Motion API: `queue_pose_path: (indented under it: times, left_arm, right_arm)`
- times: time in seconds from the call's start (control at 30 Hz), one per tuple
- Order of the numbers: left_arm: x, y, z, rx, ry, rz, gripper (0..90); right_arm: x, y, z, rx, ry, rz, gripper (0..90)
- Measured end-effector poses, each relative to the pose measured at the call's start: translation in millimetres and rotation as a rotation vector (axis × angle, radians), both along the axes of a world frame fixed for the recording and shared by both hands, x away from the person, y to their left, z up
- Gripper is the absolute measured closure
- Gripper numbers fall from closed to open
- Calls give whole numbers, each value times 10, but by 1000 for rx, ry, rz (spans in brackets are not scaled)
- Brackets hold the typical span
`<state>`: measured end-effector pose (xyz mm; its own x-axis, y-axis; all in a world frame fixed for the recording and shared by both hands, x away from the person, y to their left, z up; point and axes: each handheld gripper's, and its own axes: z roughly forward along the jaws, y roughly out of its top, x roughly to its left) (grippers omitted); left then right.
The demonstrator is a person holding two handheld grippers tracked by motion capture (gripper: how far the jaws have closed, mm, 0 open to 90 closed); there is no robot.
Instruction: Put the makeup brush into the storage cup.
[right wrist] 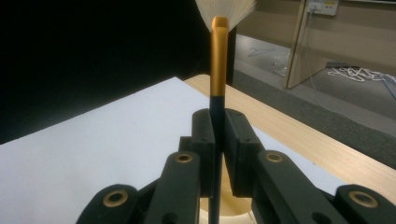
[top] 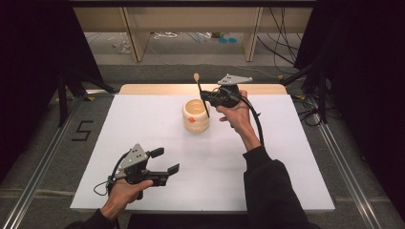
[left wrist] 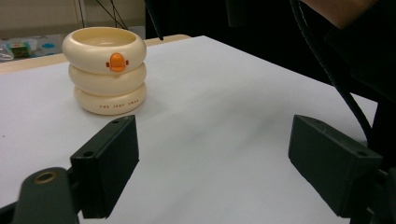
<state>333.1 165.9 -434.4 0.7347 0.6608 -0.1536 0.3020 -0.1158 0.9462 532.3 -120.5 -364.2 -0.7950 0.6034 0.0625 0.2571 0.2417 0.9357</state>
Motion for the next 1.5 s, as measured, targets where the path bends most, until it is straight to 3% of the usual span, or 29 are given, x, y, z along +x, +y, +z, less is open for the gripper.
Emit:
queue_pose_path:
  times: [0.27,0.3,0.33,0.37,0.43,0.47,0.8,1.17,1.5]
  left_arm:
    - [4,4,3,0,-4,-3,159]
    - [173,173,78,244,-276,26,158]
    - [158,151,71,214,-246,-1,159]
    - [143,158,70,218,-234,46,159]
    - [182,146,75,214,-253,-61,159]
    - [0,-5,-1,-14,3,-11,158]
    - [5,2,3,-4,-5,-12,159]
    - [-4,-5,3,-19,5,-6,159]
    - [0,3,8,-5,-5,-12,159]
  right_arm:
    - [44,57,79,20,-6,0,833]
    - [56,60,73,21,-6,-3,833]
    - [68,61,62,30,-7,-4,834]
    - [71,61,60,27,-1,-9,833]
    - [86,64,52,36,-4,-10,833]
    - [91,64,51,35,-7,-17,833]
    - [149,156,118,45,-18,-21,833]
    - [237,228,16,54,-26,-45,833]
    - [296,245,-68,64,-26,-55,833]
